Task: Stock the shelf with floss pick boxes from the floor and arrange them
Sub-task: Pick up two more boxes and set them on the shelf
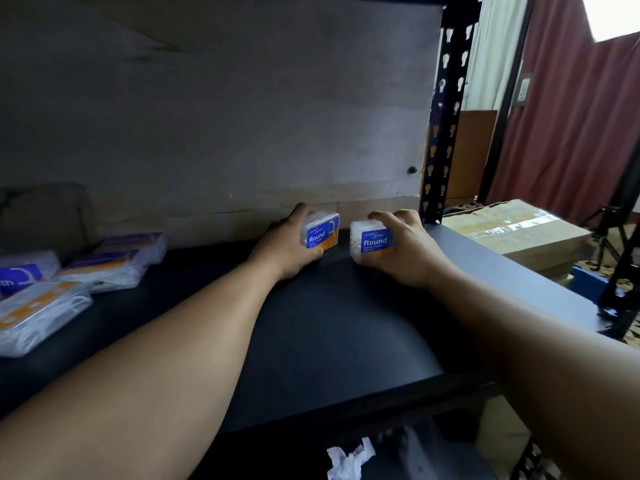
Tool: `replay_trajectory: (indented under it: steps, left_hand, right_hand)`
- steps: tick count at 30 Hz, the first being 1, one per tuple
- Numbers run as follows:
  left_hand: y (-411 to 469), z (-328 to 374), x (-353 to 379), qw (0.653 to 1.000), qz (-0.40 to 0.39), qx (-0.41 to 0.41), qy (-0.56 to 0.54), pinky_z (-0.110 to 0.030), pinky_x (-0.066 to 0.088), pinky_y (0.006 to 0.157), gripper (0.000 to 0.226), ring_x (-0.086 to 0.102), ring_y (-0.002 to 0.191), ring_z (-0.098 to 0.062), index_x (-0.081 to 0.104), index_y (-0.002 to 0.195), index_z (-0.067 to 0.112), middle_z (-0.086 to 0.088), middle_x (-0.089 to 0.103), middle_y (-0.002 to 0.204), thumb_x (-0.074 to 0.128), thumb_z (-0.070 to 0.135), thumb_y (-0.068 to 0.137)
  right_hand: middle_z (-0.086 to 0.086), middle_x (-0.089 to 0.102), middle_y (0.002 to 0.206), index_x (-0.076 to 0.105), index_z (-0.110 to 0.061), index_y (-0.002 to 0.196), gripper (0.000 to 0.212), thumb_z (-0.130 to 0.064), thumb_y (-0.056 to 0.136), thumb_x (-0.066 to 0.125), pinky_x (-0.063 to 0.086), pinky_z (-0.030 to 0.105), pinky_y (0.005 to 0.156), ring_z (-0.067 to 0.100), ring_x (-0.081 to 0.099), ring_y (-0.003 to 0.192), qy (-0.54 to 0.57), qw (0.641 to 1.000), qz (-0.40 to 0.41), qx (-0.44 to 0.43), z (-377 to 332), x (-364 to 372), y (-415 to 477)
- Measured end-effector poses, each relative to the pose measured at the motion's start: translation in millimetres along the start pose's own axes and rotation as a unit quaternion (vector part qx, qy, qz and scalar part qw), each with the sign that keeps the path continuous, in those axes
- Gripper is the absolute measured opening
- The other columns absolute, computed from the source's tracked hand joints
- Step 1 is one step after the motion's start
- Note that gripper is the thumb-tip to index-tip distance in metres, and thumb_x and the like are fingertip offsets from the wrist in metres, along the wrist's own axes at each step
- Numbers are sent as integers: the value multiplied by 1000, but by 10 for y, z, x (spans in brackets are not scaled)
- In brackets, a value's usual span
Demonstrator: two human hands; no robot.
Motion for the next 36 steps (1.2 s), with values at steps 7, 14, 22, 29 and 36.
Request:
replay_trajectory:
  steps: [7,14,22,29,36]
  left_hand:
    - [-201,115,-73,1000,15,10,-5,-25,48,90,65,62,110,-18,56,136,30,1,66,124,76,22,75]
    - [-681,300,-188,998,51,-1,38,-34,49,94,63,61,111,-25,57,135,26,-4,65,122,75,32,76]
    - [-1524,706,-347,998,40,21,43,-33,47,93,62,60,107,-27,52,139,31,-9,64,116,72,30,81]
    - [-2284,1117,-477,994,56,75,-48,-10,41,84,61,60,96,-10,56,136,33,2,65,112,74,23,79]
    - [-3168,1113,-62,989,11,104,-103,-25,51,78,63,61,82,-9,53,136,40,7,61,97,78,30,79]
  right_hand:
    - [5,36,139,42,-41,143,83,-58,71,78,43,42,104,30,49,121,-17,1000,15,11,-8,-34,-85]
    - [10,35,136,40,-38,144,77,-57,77,74,46,44,100,35,49,119,-47,998,24,22,-104,-165,-497]
    - [10,36,136,41,-37,141,70,-53,81,73,48,42,94,35,55,112,-65,997,29,32,-411,-581,-1511]
    - [4,40,129,44,-38,137,68,-51,79,76,49,35,90,28,59,102,-21,998,63,21,-574,-896,-2357]
    - [-5,42,125,43,-43,137,66,-52,79,75,49,36,93,19,56,103,19,997,45,54,-211,-914,-3132]
Point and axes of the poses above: each hand's wrist, its own y-axis towards the middle knuckle, its own x-axis out of the palm, z = x × y, the point moved 6 cm from there along y, towards the middle knuckle
